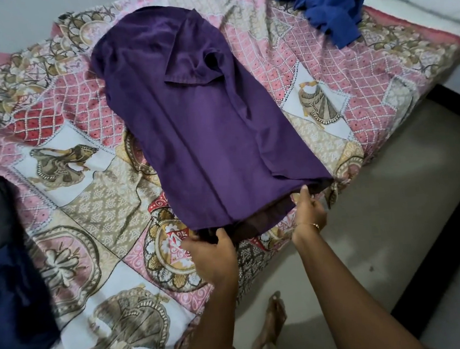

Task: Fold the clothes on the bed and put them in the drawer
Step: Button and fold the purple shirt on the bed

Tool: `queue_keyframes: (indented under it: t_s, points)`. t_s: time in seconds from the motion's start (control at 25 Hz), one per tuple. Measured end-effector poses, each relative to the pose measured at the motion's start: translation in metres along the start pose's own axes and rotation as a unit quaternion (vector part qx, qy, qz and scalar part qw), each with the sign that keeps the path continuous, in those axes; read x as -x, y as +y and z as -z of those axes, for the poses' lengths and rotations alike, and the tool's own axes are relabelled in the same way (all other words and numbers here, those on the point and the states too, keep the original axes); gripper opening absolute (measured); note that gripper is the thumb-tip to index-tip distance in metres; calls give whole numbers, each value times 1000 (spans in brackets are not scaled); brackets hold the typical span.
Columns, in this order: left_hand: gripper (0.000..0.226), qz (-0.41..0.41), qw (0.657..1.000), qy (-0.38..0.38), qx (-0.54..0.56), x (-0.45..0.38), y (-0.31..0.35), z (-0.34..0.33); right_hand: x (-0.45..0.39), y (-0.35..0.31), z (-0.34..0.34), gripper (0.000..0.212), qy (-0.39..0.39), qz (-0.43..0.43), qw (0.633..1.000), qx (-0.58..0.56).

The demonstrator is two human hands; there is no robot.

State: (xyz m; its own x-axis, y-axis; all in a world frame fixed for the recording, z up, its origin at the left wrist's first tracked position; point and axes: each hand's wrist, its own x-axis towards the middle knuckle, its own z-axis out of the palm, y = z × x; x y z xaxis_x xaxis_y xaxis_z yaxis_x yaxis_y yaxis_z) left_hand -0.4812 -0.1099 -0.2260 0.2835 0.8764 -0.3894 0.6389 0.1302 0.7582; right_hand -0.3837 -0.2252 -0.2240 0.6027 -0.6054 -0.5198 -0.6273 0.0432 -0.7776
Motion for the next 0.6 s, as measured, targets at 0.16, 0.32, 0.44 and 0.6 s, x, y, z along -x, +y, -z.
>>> queue_keyframes:
  t_s: [0.16, 0.32, 0.44, 0.6]
  points:
    - [37, -410, 895, 24, -175, -13, -11, -7, -12, 0, -6, 32, -18, 28, 995, 93]
    - [24, -589, 739, -73, -320, -31, -18, -12, -16, 4, 1, 12, -17, 26, 992, 120]
    - [19, -627, 702, -134, -309, -33, -18, -6, -11, 4, 3, 16, 20, 62, 988, 137]
    - [18, -614, 734, -168, -237, -32, 2, 2, 18, -16, -11, 13, -3, 191, 973, 133]
